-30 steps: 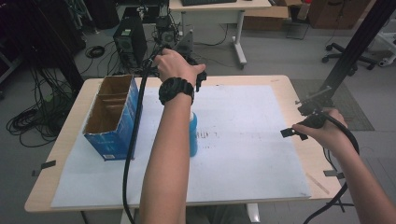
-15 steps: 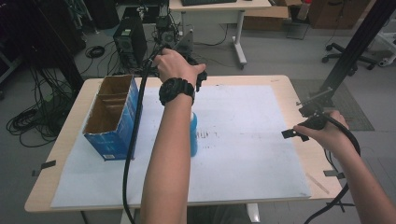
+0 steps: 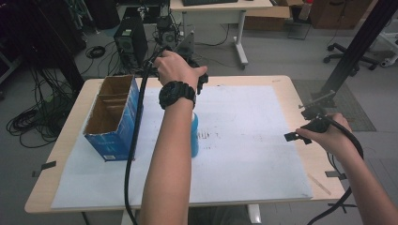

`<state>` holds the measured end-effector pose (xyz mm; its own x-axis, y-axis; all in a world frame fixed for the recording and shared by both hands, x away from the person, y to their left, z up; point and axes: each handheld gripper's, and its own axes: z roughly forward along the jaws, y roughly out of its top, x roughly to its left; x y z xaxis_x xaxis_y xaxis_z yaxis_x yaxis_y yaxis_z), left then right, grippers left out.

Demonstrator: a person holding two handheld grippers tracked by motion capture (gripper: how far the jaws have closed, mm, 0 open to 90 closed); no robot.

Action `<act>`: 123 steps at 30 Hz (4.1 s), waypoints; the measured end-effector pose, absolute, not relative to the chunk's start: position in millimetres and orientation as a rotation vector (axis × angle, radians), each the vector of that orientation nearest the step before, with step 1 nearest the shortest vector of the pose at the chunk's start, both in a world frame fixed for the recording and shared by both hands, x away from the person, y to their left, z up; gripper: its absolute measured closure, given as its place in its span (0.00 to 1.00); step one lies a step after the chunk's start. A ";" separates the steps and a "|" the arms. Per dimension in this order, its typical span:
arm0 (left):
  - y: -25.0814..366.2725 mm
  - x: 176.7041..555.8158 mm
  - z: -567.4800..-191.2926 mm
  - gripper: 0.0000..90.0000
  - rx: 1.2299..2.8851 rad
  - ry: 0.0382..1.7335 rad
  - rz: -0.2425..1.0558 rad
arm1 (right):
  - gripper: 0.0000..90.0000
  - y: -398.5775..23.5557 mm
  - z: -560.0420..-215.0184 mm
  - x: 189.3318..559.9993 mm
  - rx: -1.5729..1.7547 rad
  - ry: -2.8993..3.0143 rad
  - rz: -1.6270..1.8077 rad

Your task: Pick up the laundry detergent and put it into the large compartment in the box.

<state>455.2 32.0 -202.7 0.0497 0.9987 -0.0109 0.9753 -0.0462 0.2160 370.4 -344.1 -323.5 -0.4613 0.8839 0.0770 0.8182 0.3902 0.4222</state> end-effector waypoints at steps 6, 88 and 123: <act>31.4 448.0 -204.6 0.18 2.147 2.051 0.206 | 0.23 -342.9 -322.8 367.8 1.528 2.481 0.612; 16.3 412.2 -287.3 0.32 2.149 2.204 0.132 | 0.23 -349.3 -328.9 351.2 1.507 2.475 0.661; 15.2 415.4 -275.9 0.42 2.195 2.173 0.124 | 0.23 -350.9 -326.1 351.3 1.504 2.472 0.649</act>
<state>415.4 15.2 -275.9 0.0090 0.9997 0.0214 0.9957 -0.0110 0.0925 351.3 -350.9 -326.1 -0.4741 0.8774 0.0741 0.8005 0.3945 0.4511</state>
